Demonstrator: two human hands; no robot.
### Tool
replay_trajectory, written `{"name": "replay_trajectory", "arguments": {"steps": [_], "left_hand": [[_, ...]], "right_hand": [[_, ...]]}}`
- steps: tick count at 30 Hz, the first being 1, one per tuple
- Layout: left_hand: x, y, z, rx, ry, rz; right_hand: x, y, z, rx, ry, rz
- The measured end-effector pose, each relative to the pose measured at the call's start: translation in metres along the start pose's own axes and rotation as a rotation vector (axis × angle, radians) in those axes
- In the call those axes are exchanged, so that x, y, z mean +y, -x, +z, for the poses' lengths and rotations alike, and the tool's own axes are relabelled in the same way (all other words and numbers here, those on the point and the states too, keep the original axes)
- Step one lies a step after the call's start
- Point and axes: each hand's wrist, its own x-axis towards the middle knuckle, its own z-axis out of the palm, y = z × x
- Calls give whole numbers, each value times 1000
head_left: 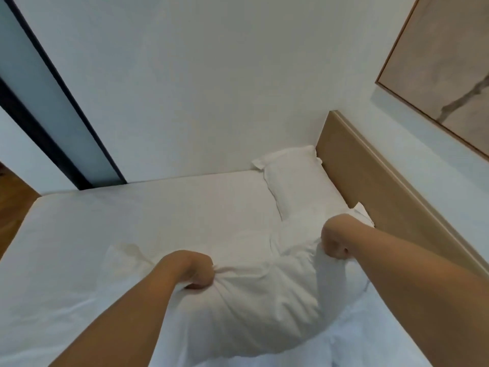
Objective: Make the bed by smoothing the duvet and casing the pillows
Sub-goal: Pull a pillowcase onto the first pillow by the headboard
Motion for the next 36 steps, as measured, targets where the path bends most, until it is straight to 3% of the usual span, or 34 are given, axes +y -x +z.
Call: {"name": "replay_trajectory", "arguments": {"steps": [8, 14, 16, 22, 29, 33, 36], "left_hand": [[-28, -50, 53, 10, 144, -137], [-55, -102, 78, 139, 246, -240], [-68, -134, 80, 211, 245, -251], [-125, -308, 108, 408, 75, -317], [-169, -535, 177, 665, 90, -453], [-169, -602, 220, 595, 42, -439], [-168, -610, 214, 415, 19, -438]], "right_hand": [[-34, -70, 9, -8, -125, 25], [-53, -139, 6, 140, -354, 101], [-60, -170, -7, 263, -378, 106], [-112, -334, -46, 685, -291, 153], [-183, -543, -47, 782, -320, 194], [-198, -600, -57, 758, -359, 186], [-191, -593, -69, 616, -387, 148]]}}
